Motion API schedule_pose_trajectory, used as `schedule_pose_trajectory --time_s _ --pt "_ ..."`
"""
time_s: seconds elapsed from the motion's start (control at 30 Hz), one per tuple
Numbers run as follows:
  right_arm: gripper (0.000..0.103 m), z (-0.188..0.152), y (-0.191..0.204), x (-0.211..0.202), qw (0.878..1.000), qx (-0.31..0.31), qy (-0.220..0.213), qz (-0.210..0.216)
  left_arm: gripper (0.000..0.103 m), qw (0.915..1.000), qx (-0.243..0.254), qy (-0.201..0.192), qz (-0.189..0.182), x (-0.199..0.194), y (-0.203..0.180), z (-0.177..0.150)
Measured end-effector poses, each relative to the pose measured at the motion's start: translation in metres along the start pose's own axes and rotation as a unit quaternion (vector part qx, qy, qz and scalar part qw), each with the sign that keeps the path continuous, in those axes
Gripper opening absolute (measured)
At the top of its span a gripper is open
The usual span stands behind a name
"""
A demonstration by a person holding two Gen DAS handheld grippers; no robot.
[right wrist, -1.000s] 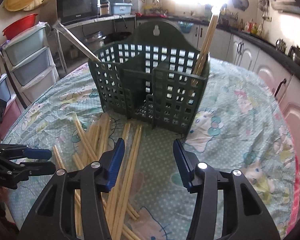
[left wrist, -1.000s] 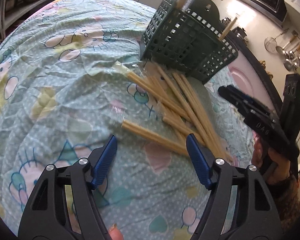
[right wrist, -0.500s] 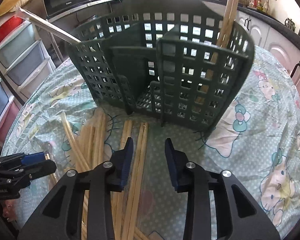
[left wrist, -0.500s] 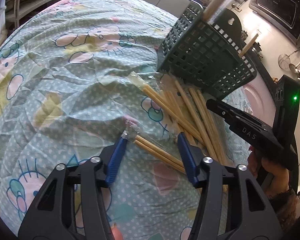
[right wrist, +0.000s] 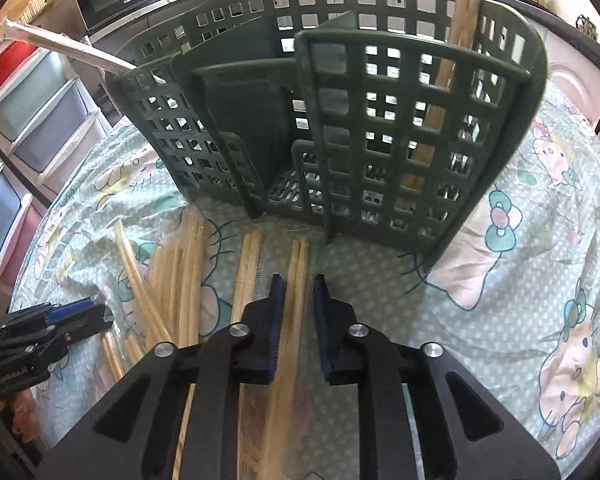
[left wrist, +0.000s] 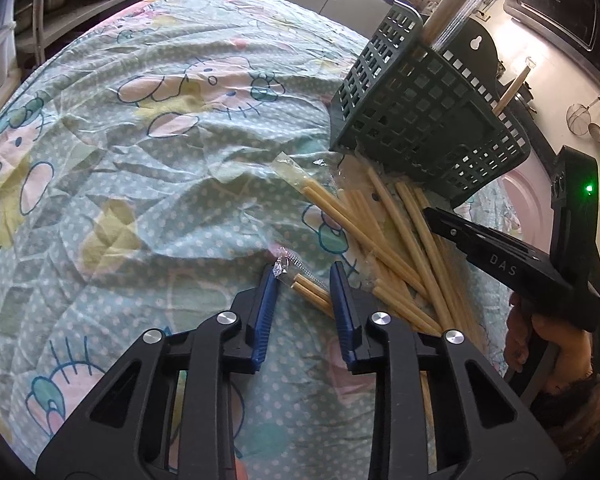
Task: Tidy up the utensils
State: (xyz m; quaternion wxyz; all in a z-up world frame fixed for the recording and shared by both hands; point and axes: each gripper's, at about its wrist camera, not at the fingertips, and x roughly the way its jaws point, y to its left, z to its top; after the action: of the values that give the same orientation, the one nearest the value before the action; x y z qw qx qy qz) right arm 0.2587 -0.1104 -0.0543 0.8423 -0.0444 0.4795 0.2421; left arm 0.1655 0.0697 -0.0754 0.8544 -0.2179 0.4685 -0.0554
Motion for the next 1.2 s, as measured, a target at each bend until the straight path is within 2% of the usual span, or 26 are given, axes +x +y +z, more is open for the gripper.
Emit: schedule_pose_trajectory --time_s 0.27,0.53,1.0,1.2 --pt "0.006 -0.007 -0.016 -0.014 1.000 0.012 0.000 0.011 0.006 0.9998 -0.008 -0.001 -0.018 0.000 0.009 0.003" --pt "0.006 -0.011 -0.011 -0.035 1.000 0.004 -0.019 0.017 0.003 0.9984 -0.013 -0.015 -0.052 -0.010 0.016 0.004" --pt "0.006 -0.014 0.004 -0.098 0.996 -0.031 -0.075 0.033 0.002 0.9915 0.048 -0.079 -0.092 -0.067 -0.027 0.013" --pt "0.006 -0.012 0.013 -0.133 0.991 -0.043 -0.115 0.046 0.002 0.9872 0.079 -0.097 -0.099 -0.089 -0.053 0.022"
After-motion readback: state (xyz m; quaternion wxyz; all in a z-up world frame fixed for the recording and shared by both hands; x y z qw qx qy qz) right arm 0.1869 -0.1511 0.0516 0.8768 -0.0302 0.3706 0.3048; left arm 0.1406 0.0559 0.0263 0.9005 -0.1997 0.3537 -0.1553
